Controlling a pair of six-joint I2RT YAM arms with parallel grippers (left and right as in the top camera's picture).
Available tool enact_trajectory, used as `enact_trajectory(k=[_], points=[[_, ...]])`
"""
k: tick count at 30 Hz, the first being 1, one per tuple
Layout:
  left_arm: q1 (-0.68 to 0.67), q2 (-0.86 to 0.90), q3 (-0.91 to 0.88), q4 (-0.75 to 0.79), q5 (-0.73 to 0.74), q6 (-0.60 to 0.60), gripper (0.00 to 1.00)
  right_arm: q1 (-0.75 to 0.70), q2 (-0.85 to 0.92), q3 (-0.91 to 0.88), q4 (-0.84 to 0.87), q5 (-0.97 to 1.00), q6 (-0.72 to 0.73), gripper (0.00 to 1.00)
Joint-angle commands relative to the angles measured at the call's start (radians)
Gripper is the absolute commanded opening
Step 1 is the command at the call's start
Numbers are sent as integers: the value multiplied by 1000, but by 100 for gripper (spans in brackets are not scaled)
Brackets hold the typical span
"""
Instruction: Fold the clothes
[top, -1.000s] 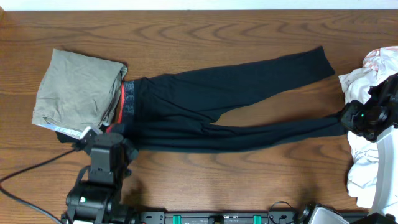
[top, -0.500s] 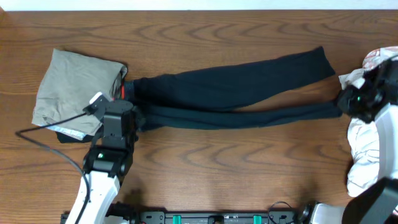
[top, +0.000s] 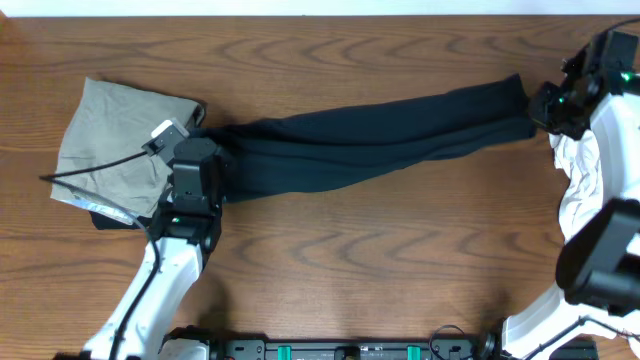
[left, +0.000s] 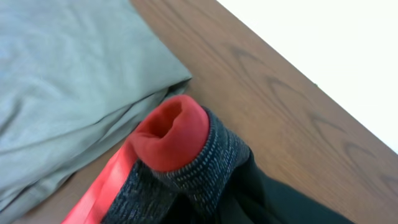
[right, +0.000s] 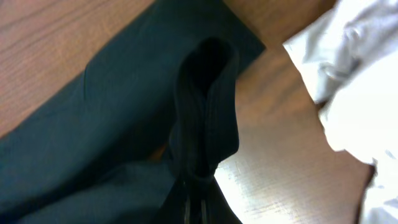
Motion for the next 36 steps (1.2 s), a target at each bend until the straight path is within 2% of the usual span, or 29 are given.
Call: enact_trajectory(k=[1,20,21,23,27,31,36], points=[[6,50,22,66,-27,45,6,10,58,64,-8,4,32,1],[6,226,22,263,-27,45,6,11,133,81,94,27,103,1],[6,237,22,275,-27,45,6,12,143,81,117,35,120,7],[6,257,22,295,-27,45,6,14,161,81,163,35,124,29],[6,303,22,326,-26,45,6,21,193,81,210,45,124,39],[6,327,22,332,-27,45,6,26,200,81,205,47,90,37],[6,329,22,368,-27,45,6,57,200,81,200,-25,-127,27]])
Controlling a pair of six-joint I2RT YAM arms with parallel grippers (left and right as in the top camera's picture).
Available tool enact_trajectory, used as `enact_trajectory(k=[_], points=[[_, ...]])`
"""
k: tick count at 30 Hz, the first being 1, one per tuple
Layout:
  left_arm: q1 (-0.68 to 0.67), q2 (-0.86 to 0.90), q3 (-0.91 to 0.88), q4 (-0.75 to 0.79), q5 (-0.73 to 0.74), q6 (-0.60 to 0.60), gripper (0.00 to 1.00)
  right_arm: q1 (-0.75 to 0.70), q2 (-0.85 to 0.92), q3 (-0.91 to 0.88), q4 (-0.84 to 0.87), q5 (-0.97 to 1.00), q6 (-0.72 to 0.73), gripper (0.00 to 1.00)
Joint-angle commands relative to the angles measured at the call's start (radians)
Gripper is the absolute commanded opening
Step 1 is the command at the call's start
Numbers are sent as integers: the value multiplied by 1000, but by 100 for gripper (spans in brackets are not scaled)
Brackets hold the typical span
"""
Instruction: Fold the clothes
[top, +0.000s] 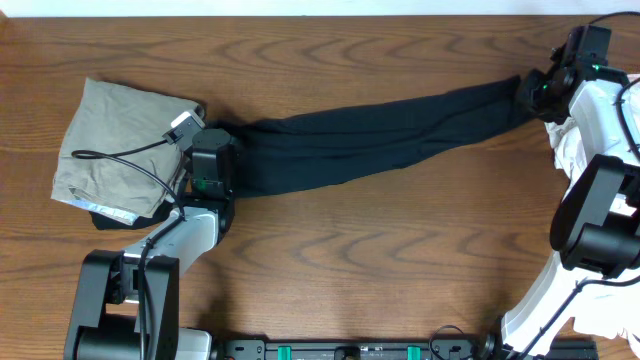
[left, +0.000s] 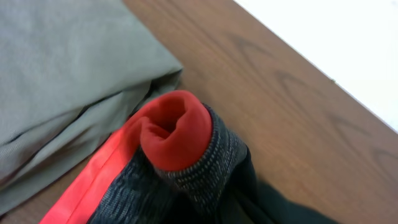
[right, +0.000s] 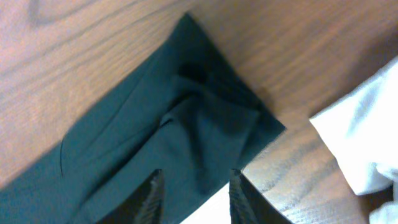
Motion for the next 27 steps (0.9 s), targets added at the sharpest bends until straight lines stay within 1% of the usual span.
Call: enact_trajectory(k=[1,2,3,6,8,11,14,17,18,20,24,27], points=[[6,4,21,33,-24,24,6,43,6,18,-6,-53,-192,24],[6,4,21,46,-24,24,6,56,6,18,-9,-58,-237,18],[6,4,21,55,-24,24,6,72,6,18,-19,-85,-302,15],[6,4,21,58,-24,24,6,117,6,18,-76,-192,-488,17],[6,4,21,55,-24,24,6,159,6,18,-128,-214,-612,20],[6,4,21,48,-24,24,6,224,6,18,-180,-142,-755,22],[6,4,21,35,-24,24,6,280,6,18,-184,-43,-832,22],[6,4,21,11,-24,24,6,320,6,18,-191,14,-910,23],[6,4,21,3,-24,24,6,329,6,18,-195,27,-932,25],[6,4,21,-10,-24,24,6,344,6,18,-203,50,-966,34],[6,4,21,-13,-24,24,6,350,6,18,-235,77,-997,42],[6,4,21,-13,-24,24,6,349,6,18,-277,77,-1037,54]])
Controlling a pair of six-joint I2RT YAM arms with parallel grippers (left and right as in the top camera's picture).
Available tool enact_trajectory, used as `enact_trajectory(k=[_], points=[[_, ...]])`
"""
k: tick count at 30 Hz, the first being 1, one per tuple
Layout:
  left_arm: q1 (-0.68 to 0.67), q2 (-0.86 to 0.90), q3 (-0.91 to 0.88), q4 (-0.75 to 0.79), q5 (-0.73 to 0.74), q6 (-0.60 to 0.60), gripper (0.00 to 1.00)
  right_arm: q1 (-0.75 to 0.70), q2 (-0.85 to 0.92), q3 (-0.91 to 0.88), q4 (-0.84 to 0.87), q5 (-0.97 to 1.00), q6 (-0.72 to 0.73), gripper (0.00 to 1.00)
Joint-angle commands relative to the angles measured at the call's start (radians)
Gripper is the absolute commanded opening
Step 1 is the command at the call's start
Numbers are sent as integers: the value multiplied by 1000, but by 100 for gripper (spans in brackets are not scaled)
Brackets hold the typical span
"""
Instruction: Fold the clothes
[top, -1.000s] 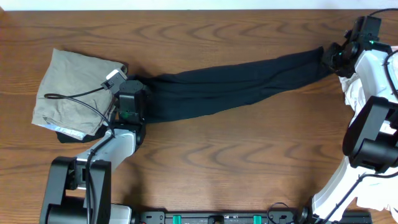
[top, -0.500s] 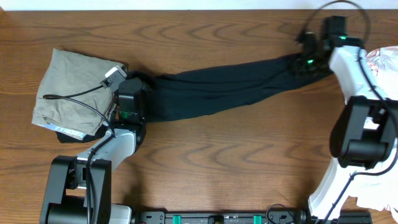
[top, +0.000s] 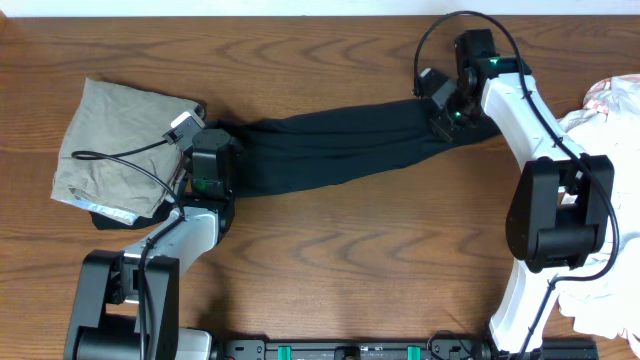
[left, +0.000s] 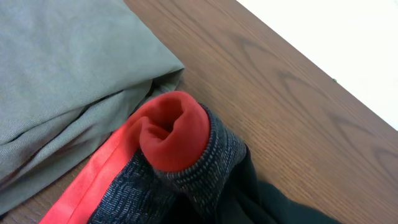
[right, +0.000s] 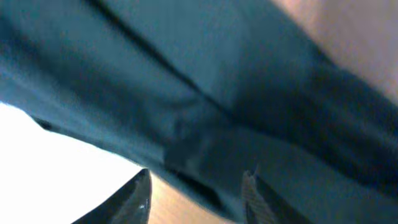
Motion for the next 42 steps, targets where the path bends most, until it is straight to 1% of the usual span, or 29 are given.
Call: enact_trajectory(k=[1,5,10,15,17,20,23,25,28,35,37,39,40,41,42], points=[[6,4,21,2,-23,24,6,3,6,14,-27,28,-98,55],[6,4,21,2,-23,24,6,3,6,14,-36,31,-150,60],[6,4,21,2,-23,24,6,3,7,14,-20,31,-179,58],[6,4,21,2,-23,24,6,3,32,13,-4,31,-181,59],[6,4,21,2,-23,24,6,3,43,13,2,32,-181,59],[6,4,21,2,-23,24,6,3,56,13,20,34,-181,54],[6,4,21,2,-23,24,6,3,58,13,44,40,-181,46],[6,4,21,2,-23,24,6,3,58,13,51,40,-180,44],[6,4,21,2,-23,24,6,3,58,13,53,39,-180,41],[6,4,21,2,-23,24,6,3,64,13,54,39,-181,41],[6,4,21,2,-23,24,6,3,68,13,55,38,-180,34],[6,4,21,2,-23,24,6,3,76,13,61,37,-179,18],[6,4,21,2,-23,24,6,3,77,13,69,38,-176,7],[6,4,21,2,-23,24,6,3,77,13,82,39,-165,1],[6,4,21,2,-23,24,6,3,77,13,105,42,-137,1]])
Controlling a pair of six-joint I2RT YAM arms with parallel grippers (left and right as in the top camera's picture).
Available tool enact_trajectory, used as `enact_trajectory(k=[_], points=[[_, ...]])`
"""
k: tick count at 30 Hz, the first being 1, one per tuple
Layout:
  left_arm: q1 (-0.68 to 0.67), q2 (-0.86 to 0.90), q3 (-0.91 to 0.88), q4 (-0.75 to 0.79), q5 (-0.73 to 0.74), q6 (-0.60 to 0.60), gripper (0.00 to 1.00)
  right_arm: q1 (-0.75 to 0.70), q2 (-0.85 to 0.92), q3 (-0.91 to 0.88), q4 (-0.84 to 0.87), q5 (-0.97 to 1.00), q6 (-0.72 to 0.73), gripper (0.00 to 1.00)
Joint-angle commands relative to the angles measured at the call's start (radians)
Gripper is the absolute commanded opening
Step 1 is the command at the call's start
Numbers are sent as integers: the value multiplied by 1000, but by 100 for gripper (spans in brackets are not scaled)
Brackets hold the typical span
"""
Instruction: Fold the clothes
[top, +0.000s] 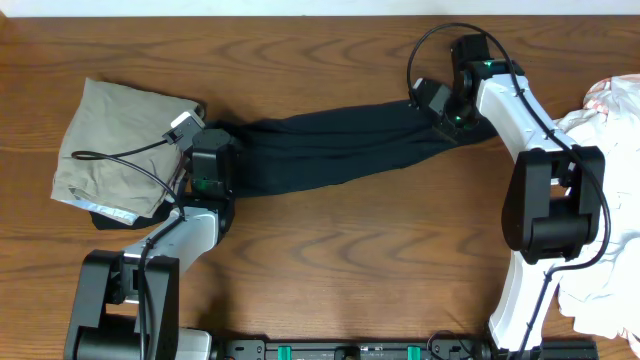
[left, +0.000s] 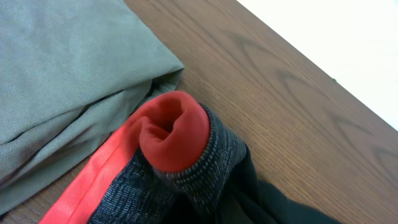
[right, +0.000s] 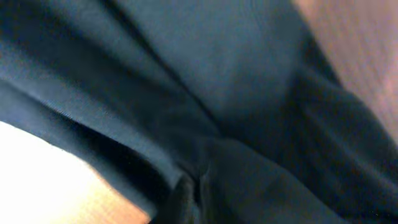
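A long dark navy garment (top: 330, 145) lies stretched across the table's middle. My left gripper (top: 212, 140) is shut on its left end, where a red lining (left: 171, 130) and a grey knit band (left: 211, 158) bunch up over the fingers. My right gripper (top: 443, 118) is shut on a pinch of the same dark garment (right: 249, 93) near its right end. The right wrist view shows the fingers (right: 185, 198) pressed together in the cloth.
A folded grey-green garment (top: 110, 150) lies at the left, touching the dark garment's end. White clothes (top: 600, 115) are heaped at the right edge, and more (top: 610, 300) at the lower right. The table's far edge (left: 292, 46) runs close behind the left gripper.
My right gripper was open over the dark cloth near its right end. It is now shut on a fold of it at nearly the same spot. The left gripper has not moved.
First both grippers held the garment's ends, stretched almost to the white pile. Then the right gripper stood open over the far right end. Later it was open further left over the cloth, whose right end now lay shorter. Now it grips there.
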Motion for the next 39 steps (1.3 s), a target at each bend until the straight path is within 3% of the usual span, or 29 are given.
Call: enact_trajectory(k=[1,3,7,10,11,17,23,29,39], points=[[6,4,21,2,-23,24,6,2,20,12,59,7,73,1],[6,4,21,2,-23,24,6,-4,20,13,156,27,171,1],[6,4,21,3,-24,24,6,-6,22,12,312,26,265,12],[6,4,21,2,-23,24,6,-6,24,12,369,27,313,62],[6,4,21,2,-24,24,6,-6,26,12,372,27,315,65],[6,4,21,2,-23,24,6,-13,26,12,303,99,323,52],[6,4,21,-2,-23,24,6,-48,26,12,197,257,301,55],[6,4,21,-25,-23,24,6,-88,26,12,32,126,87,60],[6,4,21,-29,-23,24,6,-102,36,12,87,126,38,64]])
